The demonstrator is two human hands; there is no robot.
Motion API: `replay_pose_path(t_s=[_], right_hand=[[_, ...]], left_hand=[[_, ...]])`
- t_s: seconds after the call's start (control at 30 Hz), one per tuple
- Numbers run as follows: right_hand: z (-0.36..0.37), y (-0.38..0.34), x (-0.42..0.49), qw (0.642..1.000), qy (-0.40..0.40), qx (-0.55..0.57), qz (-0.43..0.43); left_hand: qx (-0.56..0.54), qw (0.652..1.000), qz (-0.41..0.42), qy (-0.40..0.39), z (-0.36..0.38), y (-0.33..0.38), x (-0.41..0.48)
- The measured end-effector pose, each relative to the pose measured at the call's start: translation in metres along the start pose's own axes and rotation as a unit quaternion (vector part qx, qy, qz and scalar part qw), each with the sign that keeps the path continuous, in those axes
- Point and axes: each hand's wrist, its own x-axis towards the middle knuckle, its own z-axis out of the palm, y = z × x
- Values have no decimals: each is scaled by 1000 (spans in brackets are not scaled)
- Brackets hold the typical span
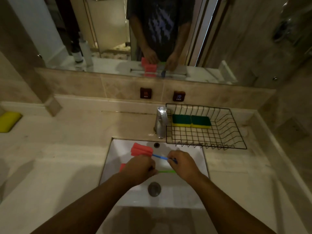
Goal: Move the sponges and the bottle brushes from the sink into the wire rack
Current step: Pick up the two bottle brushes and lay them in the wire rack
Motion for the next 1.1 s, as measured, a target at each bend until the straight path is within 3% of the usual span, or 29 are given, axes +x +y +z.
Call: replay_pose_path(t_s=[0.63,1.1], right_hand=[[-14,11,2,1000,23,1,10],[-33,40,2,997,55,-10,43]], left_hand=[[37,999,16,-2,-17,19,15],[36,996,76,6,-16,38,46]])
